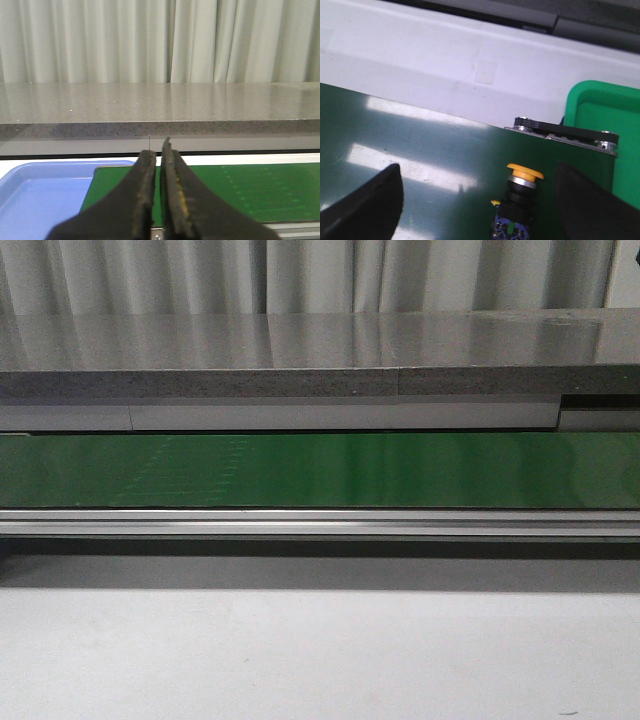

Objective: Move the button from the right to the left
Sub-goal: 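Lower the button onto the belt, open the right gripper, withdraw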

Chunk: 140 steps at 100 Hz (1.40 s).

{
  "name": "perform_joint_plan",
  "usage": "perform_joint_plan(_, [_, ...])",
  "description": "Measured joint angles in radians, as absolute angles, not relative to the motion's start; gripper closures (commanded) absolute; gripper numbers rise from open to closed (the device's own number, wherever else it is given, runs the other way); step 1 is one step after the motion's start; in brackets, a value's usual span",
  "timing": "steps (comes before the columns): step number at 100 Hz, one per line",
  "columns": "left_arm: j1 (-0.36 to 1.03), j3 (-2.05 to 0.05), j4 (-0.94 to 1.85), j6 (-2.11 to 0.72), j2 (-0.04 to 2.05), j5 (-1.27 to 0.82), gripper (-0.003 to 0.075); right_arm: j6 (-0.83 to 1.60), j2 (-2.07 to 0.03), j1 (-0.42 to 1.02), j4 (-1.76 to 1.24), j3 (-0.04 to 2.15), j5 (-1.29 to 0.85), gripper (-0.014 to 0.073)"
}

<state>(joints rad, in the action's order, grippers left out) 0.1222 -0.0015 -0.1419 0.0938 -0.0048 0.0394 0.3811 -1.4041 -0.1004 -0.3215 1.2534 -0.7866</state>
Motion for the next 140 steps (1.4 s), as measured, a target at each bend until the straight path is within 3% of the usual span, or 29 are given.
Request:
perform_joint_plan(62, [0.122,-0.002,-0.142,0.094,-0.005,0.039,0.0715,0.393,-0.658,-0.043,-0.322,0.572,-0.425,0.0024])
perform_joint_plan(99, [0.122,-0.002,-0.142,0.094,-0.005,0.039,0.0715,0.395,-0.335,-0.043,-0.322,0.398,-0.408,0.0035])
perform_joint_plan(111, [0.122,-0.002,-0.142,0.094,-0.005,0.039,0.0715,0.395,-0.319,-0.043,-0.322,0.391,-0.404,0.0143])
perform_joint_plan(140, [0.122,-0.002,-0.142,0.094,-0.005,0.039,0.0715,0.395,-0.319,-0.043,-0.322,0.390,-0.402,0.0564])
